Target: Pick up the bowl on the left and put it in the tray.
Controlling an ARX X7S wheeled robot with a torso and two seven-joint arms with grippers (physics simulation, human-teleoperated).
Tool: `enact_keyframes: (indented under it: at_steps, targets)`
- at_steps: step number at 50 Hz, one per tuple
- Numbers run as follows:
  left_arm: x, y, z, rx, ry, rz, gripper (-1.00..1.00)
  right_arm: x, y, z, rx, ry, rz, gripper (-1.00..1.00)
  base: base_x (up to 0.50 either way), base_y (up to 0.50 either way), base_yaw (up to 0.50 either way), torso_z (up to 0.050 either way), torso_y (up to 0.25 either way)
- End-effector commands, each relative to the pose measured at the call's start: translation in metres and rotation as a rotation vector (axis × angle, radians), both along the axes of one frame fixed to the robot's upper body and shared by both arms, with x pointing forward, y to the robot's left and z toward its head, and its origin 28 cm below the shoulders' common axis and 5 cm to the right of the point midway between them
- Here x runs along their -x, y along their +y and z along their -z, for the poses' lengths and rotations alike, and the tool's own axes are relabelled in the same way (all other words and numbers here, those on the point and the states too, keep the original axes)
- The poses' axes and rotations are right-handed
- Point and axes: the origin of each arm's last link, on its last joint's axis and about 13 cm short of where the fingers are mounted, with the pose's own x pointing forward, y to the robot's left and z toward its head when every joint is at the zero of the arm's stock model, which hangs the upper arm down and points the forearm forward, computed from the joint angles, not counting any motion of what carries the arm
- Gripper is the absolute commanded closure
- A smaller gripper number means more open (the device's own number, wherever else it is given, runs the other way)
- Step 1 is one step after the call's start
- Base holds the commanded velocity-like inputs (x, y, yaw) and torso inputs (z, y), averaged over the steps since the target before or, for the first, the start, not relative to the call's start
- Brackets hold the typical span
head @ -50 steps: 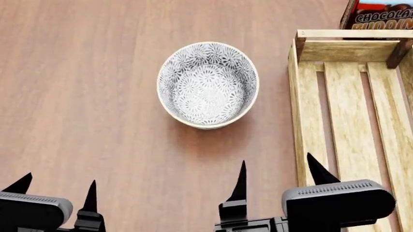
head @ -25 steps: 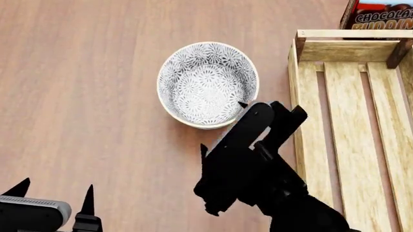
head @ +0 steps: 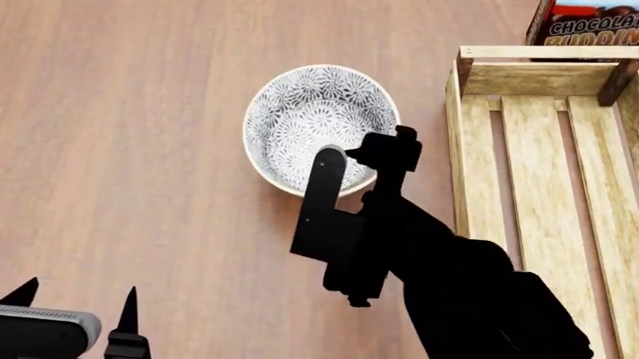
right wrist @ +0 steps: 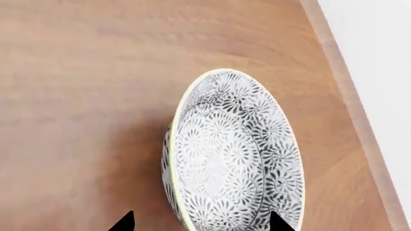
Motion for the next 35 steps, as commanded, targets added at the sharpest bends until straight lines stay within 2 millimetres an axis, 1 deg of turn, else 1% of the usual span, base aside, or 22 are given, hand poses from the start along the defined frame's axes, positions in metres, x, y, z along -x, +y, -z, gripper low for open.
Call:
enact_keyframes:
  at_steps: [1, 9, 13, 16, 27, 28, 35]
  targets:
    - [-0.002, 0.004, 0.001, 0.044, -0.026, 0.007, -1.0, -0.02, 0.008, -0.002, 0.117, -0.012, -0.051, -1.0, 0.0, 0.0, 0.0, 0.0, 0.0]
    - [-0.001, 0.004, 0.001, 0.046, -0.023, 0.008, -1.0, -0.033, 0.007, 0.004, 0.166, -0.005, -0.031, -1.0, 0.0, 0.0, 0.0, 0.0, 0.0]
    - [-0.001, 0.004, 0.001, 0.048, -0.023, 0.007, -1.0, -0.034, 0.008, 0.01, 0.155, 0.007, -0.029, -1.0, 0.0, 0.0, 0.0, 0.0, 0.0]
    - [-0.001, 0.004, 0.002, 0.046, -0.021, 0.009, -1.0, -0.035, 0.011, 0.018, 0.139, 0.013, -0.038, -1.0, 0.0, 0.0, 0.0, 0.0, 0.0]
    - [0.0, 0.004, 0.002, 0.047, -0.022, 0.01, -1.0, -0.042, 0.012, 0.031, 0.107, 0.006, -0.019, -1.0, 0.0, 0.0, 0.0, 0.0, 0.0]
    - [0.0, 0.004, 0.002, 0.046, -0.022, 0.009, -1.0, -0.042, 0.011, 0.031, 0.106, 0.005, -0.018, 1.0, 0.0, 0.0, 0.0, 0.0, 0.0]
    - [0.001, 0.005, 0.001, 0.046, -0.025, 0.006, -1.0, -0.039, 0.01, 0.029, 0.091, -0.007, -0.015, 1.0, 0.0, 0.0, 0.0, 0.0, 0.0]
